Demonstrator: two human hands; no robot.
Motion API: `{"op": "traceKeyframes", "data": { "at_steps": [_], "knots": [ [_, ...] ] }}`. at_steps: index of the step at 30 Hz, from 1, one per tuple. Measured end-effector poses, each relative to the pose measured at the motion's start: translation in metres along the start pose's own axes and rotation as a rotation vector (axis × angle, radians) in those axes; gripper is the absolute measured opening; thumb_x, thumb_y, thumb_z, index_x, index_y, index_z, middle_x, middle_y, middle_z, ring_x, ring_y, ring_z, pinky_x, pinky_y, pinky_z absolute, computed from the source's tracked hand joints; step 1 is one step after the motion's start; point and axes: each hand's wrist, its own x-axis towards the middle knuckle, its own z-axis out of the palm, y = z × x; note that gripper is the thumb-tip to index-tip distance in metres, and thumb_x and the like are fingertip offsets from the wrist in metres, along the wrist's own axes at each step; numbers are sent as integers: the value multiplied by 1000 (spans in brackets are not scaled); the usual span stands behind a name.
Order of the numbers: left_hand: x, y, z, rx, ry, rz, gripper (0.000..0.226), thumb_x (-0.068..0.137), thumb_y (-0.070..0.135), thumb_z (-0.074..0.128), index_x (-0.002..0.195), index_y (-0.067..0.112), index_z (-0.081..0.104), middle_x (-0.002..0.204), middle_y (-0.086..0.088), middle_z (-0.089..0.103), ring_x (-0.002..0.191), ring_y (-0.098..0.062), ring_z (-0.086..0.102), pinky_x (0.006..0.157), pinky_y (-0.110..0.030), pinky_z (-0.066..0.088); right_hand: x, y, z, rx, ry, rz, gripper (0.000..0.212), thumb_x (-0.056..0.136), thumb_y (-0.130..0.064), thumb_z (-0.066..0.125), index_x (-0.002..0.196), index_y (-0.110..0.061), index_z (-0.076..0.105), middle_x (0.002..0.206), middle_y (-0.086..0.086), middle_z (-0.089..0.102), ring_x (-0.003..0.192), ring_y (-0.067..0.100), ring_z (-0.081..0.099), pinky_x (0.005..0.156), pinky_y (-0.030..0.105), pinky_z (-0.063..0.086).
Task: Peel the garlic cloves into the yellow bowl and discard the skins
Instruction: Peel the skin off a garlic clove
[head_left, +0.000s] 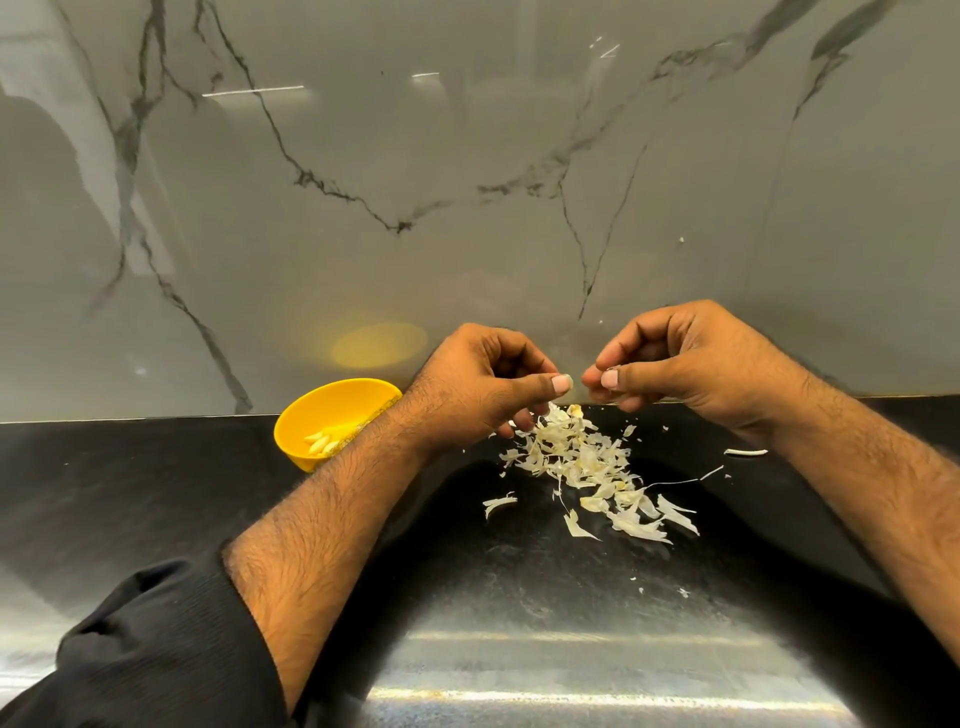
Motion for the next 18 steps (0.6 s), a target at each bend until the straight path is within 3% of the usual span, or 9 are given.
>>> {"op": "traceKeyframes", "data": {
  "at_steps": [6,11,15,18],
  "knots": [
    [0,-1,1,-2,-8,-11,19,94,29,80,101,12,76,84,-9,79,66,-16,72,60,-29,58,-2,-2,-2,-22,-37,36,35,74,-15,86,104,-4,72,87,16,80,82,32,80,73,35,60],
    [1,-2,2,-6,-11,-19,18,94,29,80,101,12,76,84,-9,79,67,-16,72,61,-31,58,0,3,-6,-194,-17,-8,14,83,-16,84,96,-18,83,82,5,80,79,21,77,74,30,62],
    [0,-3,4,-21,-11,-29,19,93,29,80,100,11,76,83,-10,79,66,-16,71,60,-30,57,1,6,-7,-393,-78,50,19,87,-10,84,99,-24,81,84,-4,80,79,12,77,81,28,61],
    [0,-3,5,-21,-14,-34,19,94,28,80,101,11,76,83,-11,79,66,-16,71,60,-27,57,4,8,-5,-580,-90,107,14,89,-17,84,96,-29,79,81,-11,79,75,4,75,82,28,59]
  ]
}}
